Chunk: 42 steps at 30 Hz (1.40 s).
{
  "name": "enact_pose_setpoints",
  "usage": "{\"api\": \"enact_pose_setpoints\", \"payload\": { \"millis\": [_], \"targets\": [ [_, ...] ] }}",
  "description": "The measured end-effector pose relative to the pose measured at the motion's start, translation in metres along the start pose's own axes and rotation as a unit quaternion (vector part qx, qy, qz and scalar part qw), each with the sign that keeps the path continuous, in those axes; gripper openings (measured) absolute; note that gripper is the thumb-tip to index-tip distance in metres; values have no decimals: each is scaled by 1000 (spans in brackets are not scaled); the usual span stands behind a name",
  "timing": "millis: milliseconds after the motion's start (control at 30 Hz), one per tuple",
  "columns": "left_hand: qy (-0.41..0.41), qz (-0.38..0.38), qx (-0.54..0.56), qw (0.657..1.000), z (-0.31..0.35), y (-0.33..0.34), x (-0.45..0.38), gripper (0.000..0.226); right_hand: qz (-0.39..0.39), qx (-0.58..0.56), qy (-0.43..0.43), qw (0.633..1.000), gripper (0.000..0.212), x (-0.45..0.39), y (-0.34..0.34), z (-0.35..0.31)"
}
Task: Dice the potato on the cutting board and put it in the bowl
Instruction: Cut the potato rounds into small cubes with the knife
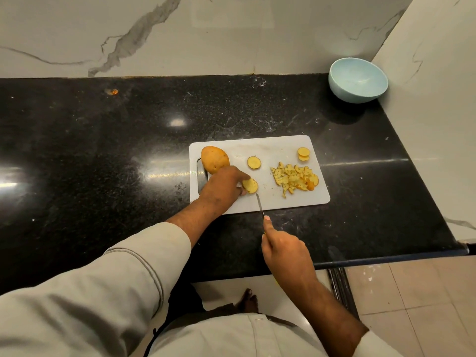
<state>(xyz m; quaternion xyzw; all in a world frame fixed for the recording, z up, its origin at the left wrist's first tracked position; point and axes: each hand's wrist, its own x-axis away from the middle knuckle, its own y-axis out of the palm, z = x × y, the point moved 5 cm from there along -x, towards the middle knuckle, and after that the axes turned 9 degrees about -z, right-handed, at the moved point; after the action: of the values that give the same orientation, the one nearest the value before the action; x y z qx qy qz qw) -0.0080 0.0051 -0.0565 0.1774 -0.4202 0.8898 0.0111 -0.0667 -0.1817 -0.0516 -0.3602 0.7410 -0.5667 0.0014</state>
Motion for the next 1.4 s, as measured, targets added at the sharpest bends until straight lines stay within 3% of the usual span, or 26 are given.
{"api": "enact_pose_setpoints", "payload": {
  "millis": [133,300,433,700,900,1100,1400],
  "targets": [
    [-17,-17,20,1000,2,0,-1,63,22,-1,7,1000,51,-8,-13,0],
    [-29,0,-10,1000,4,1,-4,51,35,2,7,999,51,-26,-21,-7],
    [-34,-1,20,999,1,2,-5,61,38,1,10,999,51,-36,-26,-10],
    [-50,-9,4,999,1,1,-11,50,32,9,19,999,51,-45,-24,-8],
    [-37,-13,0,999,0,0,-11,56,52,-3,27,998,52,-48,-26,-3],
    [52,-13,-184,981,21,3,-10,76,78,-23,33,996,50,-45,-30,5],
    [202,-26,-437,876,18,26,-10,51,132,-46,39,989,48,-34,-43,22]
  ]
}}
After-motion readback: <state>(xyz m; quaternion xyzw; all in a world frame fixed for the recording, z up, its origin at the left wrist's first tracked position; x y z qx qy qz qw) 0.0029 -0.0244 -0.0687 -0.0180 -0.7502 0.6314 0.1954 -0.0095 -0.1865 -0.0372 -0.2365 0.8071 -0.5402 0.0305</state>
